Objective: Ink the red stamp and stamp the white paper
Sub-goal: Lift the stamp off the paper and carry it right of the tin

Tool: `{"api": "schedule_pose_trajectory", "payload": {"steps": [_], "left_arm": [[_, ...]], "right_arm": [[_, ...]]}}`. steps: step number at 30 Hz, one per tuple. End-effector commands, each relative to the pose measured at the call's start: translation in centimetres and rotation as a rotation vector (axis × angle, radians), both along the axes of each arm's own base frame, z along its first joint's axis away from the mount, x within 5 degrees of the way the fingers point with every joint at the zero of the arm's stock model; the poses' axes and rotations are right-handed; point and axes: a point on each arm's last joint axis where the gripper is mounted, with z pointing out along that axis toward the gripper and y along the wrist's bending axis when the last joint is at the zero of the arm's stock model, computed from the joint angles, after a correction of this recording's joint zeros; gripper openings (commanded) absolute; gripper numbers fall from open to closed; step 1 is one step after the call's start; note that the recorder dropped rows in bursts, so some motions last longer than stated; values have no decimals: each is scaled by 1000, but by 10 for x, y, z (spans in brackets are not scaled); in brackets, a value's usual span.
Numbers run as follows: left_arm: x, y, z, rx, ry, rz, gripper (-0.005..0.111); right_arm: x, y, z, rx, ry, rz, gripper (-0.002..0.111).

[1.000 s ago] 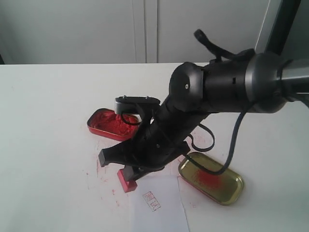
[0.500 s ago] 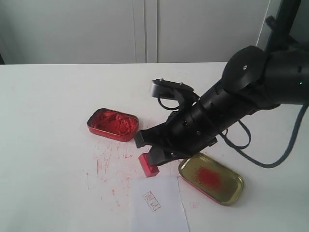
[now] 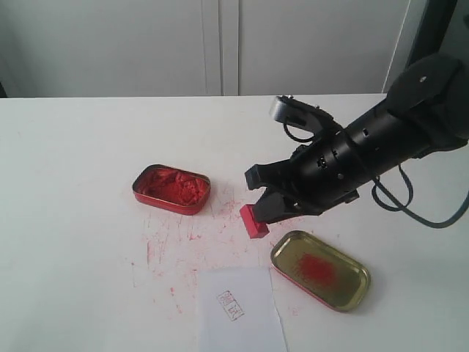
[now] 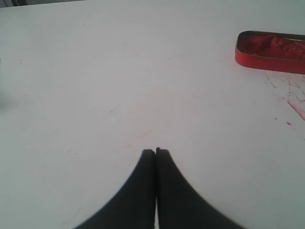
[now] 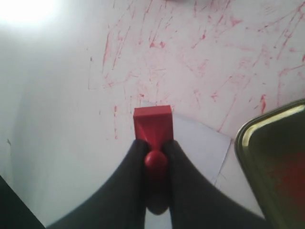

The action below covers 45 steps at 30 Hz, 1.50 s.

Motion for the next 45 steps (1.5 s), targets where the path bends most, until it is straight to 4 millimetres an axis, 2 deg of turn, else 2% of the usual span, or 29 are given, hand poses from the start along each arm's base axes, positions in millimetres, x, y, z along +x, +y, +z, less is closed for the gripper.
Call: {"api": "schedule_pose_trajectory", "payload": {"steps": [1,10,17,30,45], "left_arm": [[0,0,-1,-2,-3,3,0],[0,0,-1,-2,-3,3,0],[0,0,-1,-2,-3,3,0],[0,0,-1,-2,-3,3,0],[0,0,-1,-2,-3,3,0]], "right_arm": [[6,-15,3,28,-22,-29,0],[19,-27,0,107,-44,-62,0],[29,-33,-15,138,-23,-76,0],[49,-25,-48,222,18,-105,0],[66,-17,-67,323,17,-141,0]]}}
